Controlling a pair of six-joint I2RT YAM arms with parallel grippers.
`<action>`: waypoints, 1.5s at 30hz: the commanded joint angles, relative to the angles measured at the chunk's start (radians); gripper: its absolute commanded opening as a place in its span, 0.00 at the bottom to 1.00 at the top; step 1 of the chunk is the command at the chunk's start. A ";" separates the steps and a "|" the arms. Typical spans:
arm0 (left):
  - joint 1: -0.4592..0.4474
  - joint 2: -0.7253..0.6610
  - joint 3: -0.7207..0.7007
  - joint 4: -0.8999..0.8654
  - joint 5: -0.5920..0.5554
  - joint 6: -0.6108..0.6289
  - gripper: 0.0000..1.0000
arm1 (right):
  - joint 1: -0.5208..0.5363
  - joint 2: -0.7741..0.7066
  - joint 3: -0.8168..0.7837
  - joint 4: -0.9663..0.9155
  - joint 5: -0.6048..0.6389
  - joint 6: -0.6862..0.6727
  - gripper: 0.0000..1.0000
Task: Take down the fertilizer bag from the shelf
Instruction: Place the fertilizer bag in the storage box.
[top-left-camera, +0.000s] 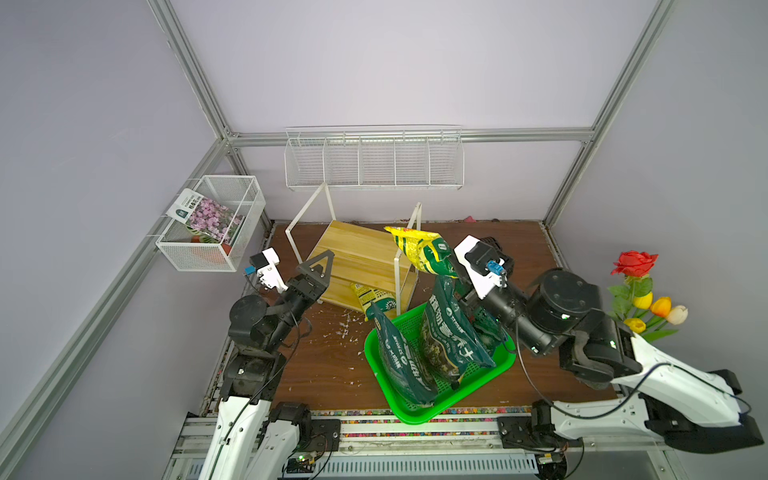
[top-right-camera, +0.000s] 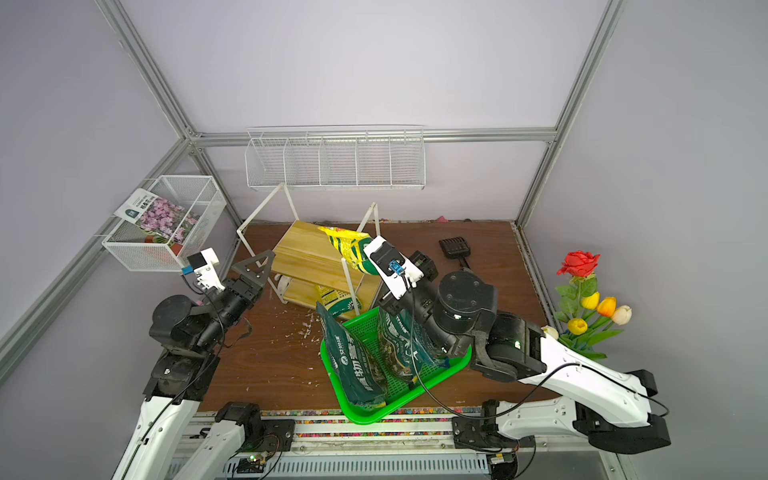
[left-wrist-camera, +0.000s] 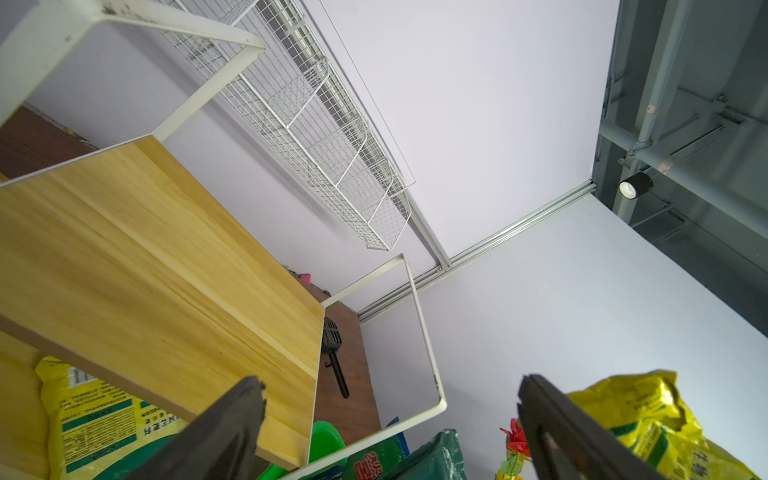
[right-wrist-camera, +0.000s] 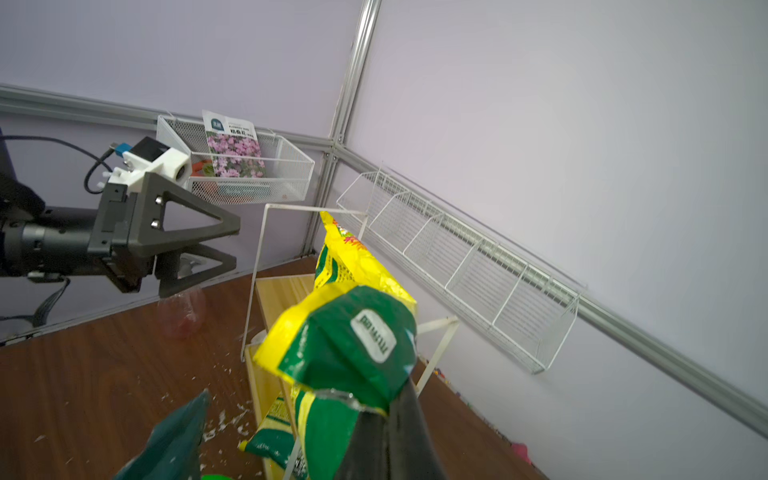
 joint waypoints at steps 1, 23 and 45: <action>0.000 0.008 -0.010 -0.010 -0.020 0.070 0.99 | 0.002 -0.058 -0.043 -0.133 0.045 0.202 0.00; -0.001 0.025 0.006 -0.053 -0.078 0.149 1.00 | 0.044 0.050 -0.110 -0.617 -0.084 0.778 0.00; -0.001 0.008 -0.001 -0.140 -0.116 0.176 1.00 | -0.039 0.333 -0.152 -0.685 -0.212 0.909 0.00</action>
